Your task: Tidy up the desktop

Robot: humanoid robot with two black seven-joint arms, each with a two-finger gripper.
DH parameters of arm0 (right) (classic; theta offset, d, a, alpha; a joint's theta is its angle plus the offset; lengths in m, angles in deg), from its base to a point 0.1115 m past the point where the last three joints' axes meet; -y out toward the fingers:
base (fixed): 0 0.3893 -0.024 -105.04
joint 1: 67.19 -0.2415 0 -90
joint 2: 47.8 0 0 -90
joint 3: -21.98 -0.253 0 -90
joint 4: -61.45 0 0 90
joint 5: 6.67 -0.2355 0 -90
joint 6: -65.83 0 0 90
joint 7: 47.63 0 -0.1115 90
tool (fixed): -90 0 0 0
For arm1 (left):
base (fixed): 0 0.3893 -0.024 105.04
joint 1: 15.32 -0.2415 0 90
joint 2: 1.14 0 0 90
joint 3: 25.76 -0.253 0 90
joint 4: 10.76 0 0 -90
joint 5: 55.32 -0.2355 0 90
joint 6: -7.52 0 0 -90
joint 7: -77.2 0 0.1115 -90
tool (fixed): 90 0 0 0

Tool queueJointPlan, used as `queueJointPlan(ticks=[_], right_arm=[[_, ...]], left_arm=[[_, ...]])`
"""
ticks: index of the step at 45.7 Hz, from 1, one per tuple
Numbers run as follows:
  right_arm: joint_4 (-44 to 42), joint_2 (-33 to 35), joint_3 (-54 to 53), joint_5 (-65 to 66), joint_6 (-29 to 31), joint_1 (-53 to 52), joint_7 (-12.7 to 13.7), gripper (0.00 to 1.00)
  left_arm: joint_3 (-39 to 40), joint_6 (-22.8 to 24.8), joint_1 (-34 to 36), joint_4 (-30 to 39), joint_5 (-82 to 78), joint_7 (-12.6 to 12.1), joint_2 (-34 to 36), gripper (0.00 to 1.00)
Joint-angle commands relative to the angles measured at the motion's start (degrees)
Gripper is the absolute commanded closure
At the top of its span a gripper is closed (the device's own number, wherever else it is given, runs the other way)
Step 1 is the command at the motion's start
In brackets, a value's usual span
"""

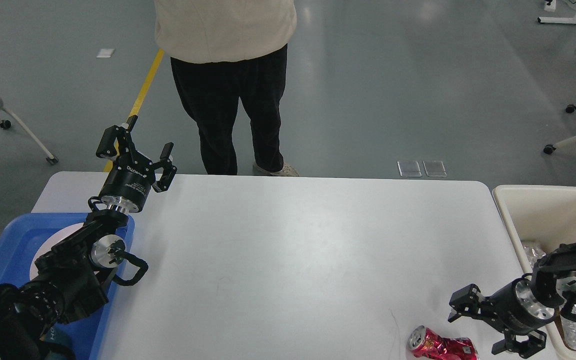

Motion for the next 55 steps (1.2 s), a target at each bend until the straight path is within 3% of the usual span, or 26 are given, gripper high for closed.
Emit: queueJointPlan(ticks=[1, 17, 55], right_arm=[[0.0, 0.2, 0.1, 0.0, 0.6, 0.1, 0.0, 0.0], [0.1, 0.4, 0.3, -0.6, 6.2, 0.4, 0.5, 0.0], [-3.7, -1.1, 0.1, -7.1, 5.6, 3.8, 0.5, 0.0]], left_arm=[[0.0, 0.0, 0.0, 0.0, 0.0, 0.0, 0.0, 0.03], [0.0, 0.1, 0.0, 0.0, 0.0, 0.0, 0.0, 0.04], [0.0, 0.1, 0.0, 0.0, 0.0, 0.0, 0.0, 0.03]])
